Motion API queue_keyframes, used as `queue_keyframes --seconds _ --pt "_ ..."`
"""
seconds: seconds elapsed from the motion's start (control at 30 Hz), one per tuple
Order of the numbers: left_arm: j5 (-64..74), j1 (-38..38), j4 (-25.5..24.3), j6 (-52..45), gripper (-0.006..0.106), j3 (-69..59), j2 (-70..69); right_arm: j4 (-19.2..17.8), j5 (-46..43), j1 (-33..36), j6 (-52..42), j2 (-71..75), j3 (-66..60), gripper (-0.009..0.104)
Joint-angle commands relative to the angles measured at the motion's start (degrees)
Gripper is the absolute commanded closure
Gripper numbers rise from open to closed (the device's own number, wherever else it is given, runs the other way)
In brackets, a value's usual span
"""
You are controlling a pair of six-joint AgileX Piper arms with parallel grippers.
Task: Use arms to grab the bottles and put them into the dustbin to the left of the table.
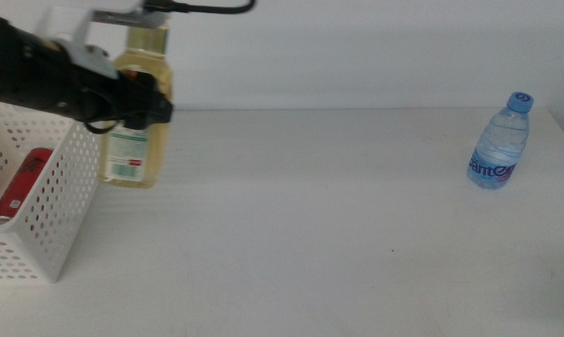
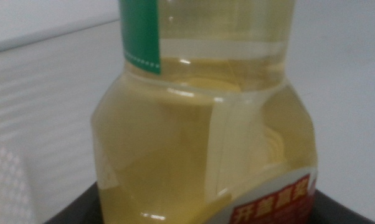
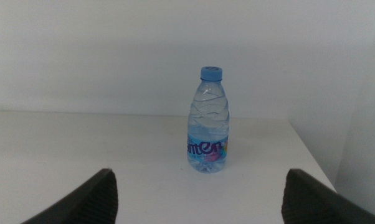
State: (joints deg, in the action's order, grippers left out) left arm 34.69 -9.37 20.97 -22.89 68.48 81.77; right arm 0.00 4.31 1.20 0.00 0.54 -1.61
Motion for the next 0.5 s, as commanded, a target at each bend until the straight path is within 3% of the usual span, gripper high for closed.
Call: queue_keyframes --seconds 0.0,0.23,0.3,0.47 --pt "-2.07 1.59 1.18 1.43 0.106 2.83 -3.32 0.0 -4.31 -0.28 -0.48 1.59 0.43 0.023" --pt "6.93 8.61 -2.5 3.69 0.106 5.63 -3.32 0.0 -4.31 -0.28 -0.48 1.59 0.43 0.023" --pt "9.81 10.86 -5.27 7.18 0.106 7.68 -2.69 0.0 -4.31 -0.28 -0.48 1.59 0.43 0.023" --pt "17.89 14.44 -17.73 15.5 0.106 15.15 0.91 0.0 -4.31 -0.28 -0.48 1.59 0.43 0.023"
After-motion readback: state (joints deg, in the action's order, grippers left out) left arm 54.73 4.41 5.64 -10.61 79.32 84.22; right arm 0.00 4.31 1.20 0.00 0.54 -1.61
